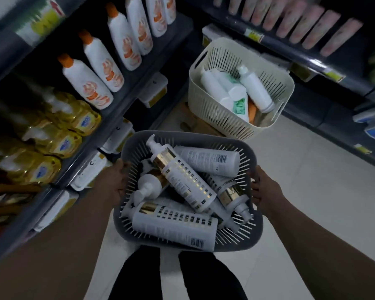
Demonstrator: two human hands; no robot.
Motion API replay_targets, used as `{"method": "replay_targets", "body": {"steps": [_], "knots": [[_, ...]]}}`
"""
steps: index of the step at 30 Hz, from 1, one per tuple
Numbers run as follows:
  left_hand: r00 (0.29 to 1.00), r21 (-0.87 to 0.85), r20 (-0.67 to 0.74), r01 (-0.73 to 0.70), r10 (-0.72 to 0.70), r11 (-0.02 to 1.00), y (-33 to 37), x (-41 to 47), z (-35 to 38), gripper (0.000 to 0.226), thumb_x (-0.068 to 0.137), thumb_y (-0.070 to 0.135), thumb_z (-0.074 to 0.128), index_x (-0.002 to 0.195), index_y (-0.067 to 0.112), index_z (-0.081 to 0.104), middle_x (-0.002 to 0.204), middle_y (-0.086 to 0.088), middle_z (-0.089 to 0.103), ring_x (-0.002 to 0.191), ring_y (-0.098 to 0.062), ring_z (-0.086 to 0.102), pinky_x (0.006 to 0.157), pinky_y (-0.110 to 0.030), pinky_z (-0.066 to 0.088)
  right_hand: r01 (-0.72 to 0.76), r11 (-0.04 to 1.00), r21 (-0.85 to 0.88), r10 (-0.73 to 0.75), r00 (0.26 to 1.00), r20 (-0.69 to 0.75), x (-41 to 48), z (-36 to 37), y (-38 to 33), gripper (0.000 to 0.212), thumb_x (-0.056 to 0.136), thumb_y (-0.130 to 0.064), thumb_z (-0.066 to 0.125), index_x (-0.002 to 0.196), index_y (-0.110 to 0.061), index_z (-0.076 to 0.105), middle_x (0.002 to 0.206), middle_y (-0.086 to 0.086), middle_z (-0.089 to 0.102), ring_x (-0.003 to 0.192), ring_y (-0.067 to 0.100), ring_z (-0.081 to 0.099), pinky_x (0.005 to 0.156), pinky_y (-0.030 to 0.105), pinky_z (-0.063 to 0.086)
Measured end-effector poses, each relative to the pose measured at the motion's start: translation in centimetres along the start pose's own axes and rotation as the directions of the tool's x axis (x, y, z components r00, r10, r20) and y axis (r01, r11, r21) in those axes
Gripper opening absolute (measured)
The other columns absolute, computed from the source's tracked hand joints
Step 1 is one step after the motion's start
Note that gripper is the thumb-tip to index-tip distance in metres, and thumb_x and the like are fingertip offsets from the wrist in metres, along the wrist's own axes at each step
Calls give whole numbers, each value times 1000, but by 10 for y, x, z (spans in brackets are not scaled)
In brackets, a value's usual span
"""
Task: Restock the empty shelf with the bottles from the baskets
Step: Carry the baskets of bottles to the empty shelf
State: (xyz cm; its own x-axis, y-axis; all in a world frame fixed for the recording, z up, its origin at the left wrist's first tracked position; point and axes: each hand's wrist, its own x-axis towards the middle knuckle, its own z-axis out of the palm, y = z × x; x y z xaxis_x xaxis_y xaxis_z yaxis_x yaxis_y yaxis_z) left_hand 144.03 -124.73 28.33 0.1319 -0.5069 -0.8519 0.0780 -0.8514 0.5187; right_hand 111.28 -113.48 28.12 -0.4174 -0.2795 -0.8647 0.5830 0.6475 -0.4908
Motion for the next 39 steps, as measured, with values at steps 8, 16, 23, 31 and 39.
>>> {"method": "replay_targets", "body": {"steps": [8, 16, 23, 31, 39], "knots": [[995, 174, 99, 16, -33, 985, 0, 89, 32, 43, 104, 42, 32, 114, 9, 57, 39, 1, 50, 22, -7, 37, 29, -7, 27, -9, 996, 91, 20, 992, -123, 69, 20, 41, 28, 94, -38, 58, 84, -12, 62, 32, -7, 45, 21, 5, 34, 28, 10, 25], [987, 253, 158, -19, -22, 967, -6, 173, 72, 47, 104, 38, 33, 135, 7, 51, 34, 8, 49, 22, -3, 39, 28, -6, 28, -2, 985, 173, 35, 981, -189, 144, 37, 89, 35, 95, -46, 52, 82, -14, 61, 47, -1, 49, 29, 9, 34, 32, 16, 27], [989, 371, 150, -68, 12, 926, -16, 273, 92, 38, 100, 50, 39, 85, 22, 60, 62, 0, 39, 25, -4, 29, 33, -8, 23, 30, 977, 211, 9, 984, -180, 205, 49, 114, 36, 98, -43, 47, 77, -16, 55, 44, -5, 39, 33, 7, 28, 40, 23, 22], [984, 400, 173, -115, 48, 909, -29, 336, 111, 37, 101, 47, 39, 84, 21, 60, 63, 0, 47, 29, -5, 31, 33, -9, 23, 34, 978, 207, 11, 977, -213, 263, 65, 127, 33, 97, -41, 48, 79, -15, 58, 54, -2, 36, 44, 10, 24, 47, 27, 20], [980, 461, 189, -145, 63, 876, -31, 369, 123, 38, 102, 48, 34, 85, 25, 59, 63, 1, 40, 30, -5, 29, 32, -11, 22, 32, 973, 229, 20, 975, -219, 298, 78, 134, 31, 96, -41, 51, 78, -16, 57, 48, -4, 34, 44, 10, 23, 46, 26, 20]]}}
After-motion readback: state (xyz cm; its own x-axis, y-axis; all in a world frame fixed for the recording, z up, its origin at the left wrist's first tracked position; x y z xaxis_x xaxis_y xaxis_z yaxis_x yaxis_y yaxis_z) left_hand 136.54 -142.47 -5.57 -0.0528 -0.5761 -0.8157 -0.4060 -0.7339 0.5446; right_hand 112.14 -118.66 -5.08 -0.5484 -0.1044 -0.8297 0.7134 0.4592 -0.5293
